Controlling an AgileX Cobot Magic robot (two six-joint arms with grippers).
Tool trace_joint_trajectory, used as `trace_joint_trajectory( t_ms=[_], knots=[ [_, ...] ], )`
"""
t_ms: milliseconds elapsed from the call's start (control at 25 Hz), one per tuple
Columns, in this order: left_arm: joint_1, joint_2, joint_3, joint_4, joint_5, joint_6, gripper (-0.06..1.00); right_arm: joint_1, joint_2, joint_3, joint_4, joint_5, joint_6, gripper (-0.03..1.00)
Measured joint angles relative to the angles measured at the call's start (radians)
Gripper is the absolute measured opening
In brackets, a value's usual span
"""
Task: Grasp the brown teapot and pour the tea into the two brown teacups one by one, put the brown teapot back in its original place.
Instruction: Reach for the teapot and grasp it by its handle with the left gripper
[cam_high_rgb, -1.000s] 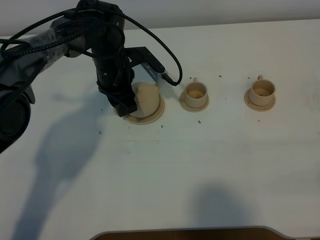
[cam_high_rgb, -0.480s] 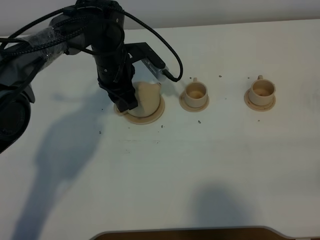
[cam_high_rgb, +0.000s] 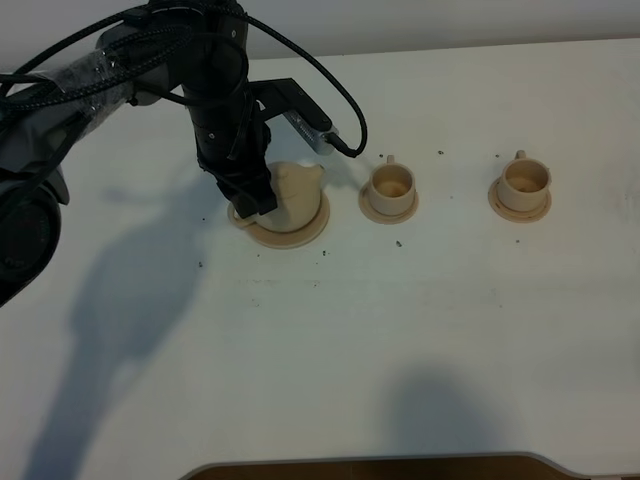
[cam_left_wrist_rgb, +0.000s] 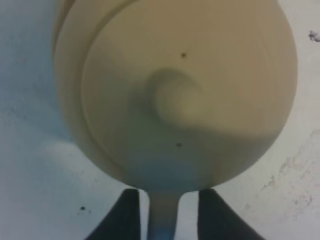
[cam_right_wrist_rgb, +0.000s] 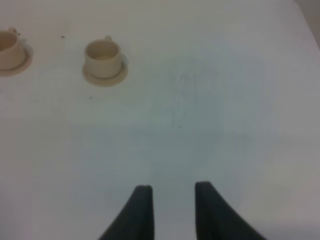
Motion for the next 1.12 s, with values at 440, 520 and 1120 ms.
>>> trace_joint_trajectory(
  t_ms=[440, 520, 1120],
  knots=[
    [0.0, 0.003, 0.0, -0.028, 0.0, -0.001, 0.11, 0.0, 0.0, 0.0, 0.0, 0.0, 0.0, 0.23],
    [0.0, 0.006, 0.0, -0.032, 0.0, -0.001, 0.11, 0.0, 0.0, 0.0, 0.0, 0.0, 0.0, 0.23],
    [0.0, -0.002, -0.016, -0.042, -0.001, -0.001, 0.11, 0.0, 0.0, 0.0, 0.0, 0.0, 0.0, 0.23]
  ],
)
